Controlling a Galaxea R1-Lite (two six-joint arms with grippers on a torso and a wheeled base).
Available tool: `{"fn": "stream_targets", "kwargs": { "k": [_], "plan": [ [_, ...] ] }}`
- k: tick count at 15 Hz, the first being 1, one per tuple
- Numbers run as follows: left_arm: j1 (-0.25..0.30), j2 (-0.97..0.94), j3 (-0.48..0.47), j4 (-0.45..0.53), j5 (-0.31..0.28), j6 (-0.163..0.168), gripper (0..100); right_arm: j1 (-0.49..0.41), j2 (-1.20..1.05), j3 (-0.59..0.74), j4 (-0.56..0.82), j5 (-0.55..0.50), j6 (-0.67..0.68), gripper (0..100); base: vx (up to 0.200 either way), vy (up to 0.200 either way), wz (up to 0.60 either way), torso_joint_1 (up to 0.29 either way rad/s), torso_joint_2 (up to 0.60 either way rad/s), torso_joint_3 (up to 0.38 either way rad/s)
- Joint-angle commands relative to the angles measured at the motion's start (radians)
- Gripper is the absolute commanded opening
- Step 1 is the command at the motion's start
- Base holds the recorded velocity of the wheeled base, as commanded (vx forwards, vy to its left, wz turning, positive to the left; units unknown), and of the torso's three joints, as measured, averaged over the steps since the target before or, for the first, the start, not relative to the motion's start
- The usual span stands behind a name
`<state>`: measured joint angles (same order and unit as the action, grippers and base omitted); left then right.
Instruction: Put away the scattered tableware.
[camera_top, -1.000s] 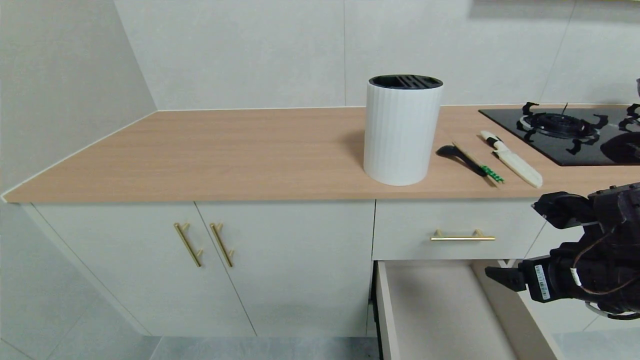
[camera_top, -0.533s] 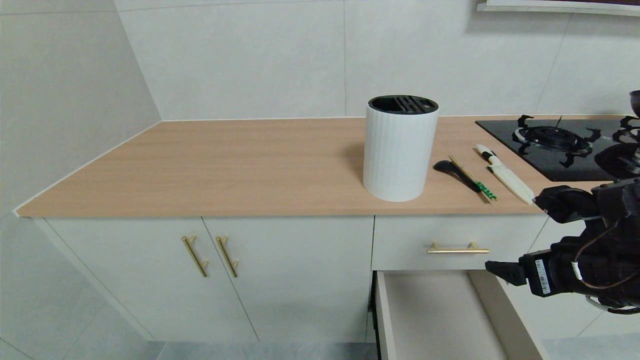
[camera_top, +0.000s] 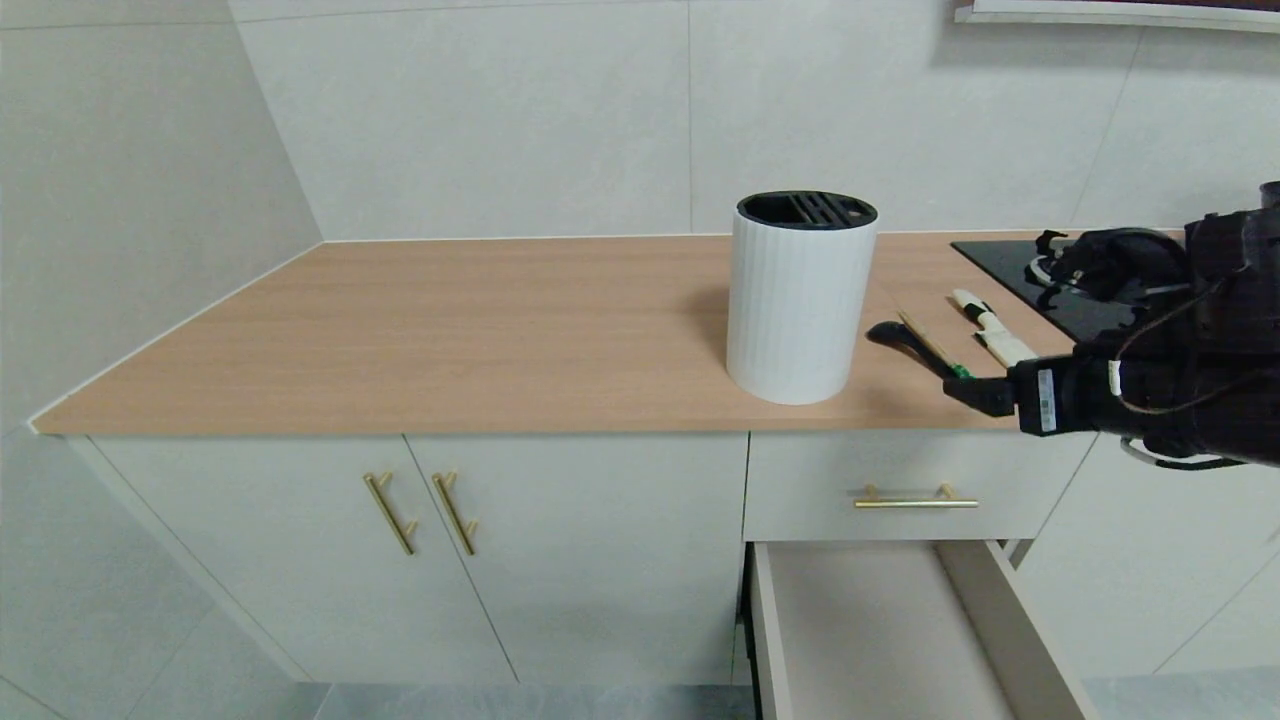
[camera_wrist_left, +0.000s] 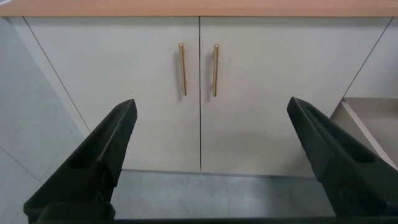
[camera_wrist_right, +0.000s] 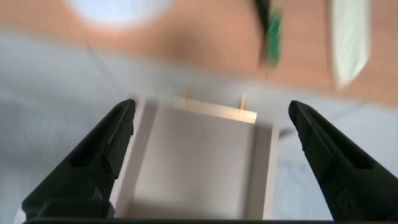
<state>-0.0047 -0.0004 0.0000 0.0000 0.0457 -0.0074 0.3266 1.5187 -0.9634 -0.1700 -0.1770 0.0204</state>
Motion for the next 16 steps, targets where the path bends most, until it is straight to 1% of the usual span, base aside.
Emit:
{"fn": "stream_targets", "kwargs": {
  "k": [1, 2, 4, 6, 8, 10, 11, 16],
  "plan": [
    [0.000, 0.000, 0.000, 0.000, 0.000, 0.000, 100, -0.011, 0.038, 0.034, -0.094, -0.007, -0.007, 100, 0.000, 0.000, 0.00, 0.000, 0.00, 0.000],
    [0.000, 0.000, 0.000, 0.000, 0.000, 0.000, 100, -0.012, 0.067, 0.051, -0.198, -0.016, -0.008, 100, 0.000, 0.000, 0.00, 0.000, 0.00, 0.000],
    [0.000, 0.000, 0.000, 0.000, 0.000, 0.000, 100, -0.050, 0.143, 0.038, -0.226, -0.025, -0.008, 100, 0.000, 0.000, 0.00, 0.000, 0.00, 0.000],
    [0.000, 0.000, 0.000, 0.000, 0.000, 0.000, 100, -0.061, 0.215, 0.006, -0.238, -0.056, -0.005, 100, 0.000, 0.000, 0.00, 0.000, 0.00, 0.000],
    [0.000, 0.000, 0.000, 0.000, 0.000, 0.000, 100, -0.066, 0.259, 0.003, -0.263, -0.081, -0.008, 100, 0.000, 0.000, 0.00, 0.000, 0.00, 0.000],
    [0.000, 0.000, 0.000, 0.000, 0.000, 0.000, 100, -0.087, 0.296, 0.002, -0.315, -0.104, -0.008, 100, 0.000, 0.000, 0.00, 0.000, 0.00, 0.000],
    [0.000, 0.000, 0.000, 0.000, 0.000, 0.000, 100, -0.095, 0.311, 0.000, -0.336, -0.107, -0.010, 100, 0.000, 0.000, 0.00, 0.000, 0.00, 0.000],
    [0.000, 0.000, 0.000, 0.000, 0.000, 0.000, 100, -0.118, 0.356, -0.015, -0.344, -0.107, -0.008, 100, 0.000, 0.000, 0.00, 0.000, 0.00, 0.000]
  ]
}}
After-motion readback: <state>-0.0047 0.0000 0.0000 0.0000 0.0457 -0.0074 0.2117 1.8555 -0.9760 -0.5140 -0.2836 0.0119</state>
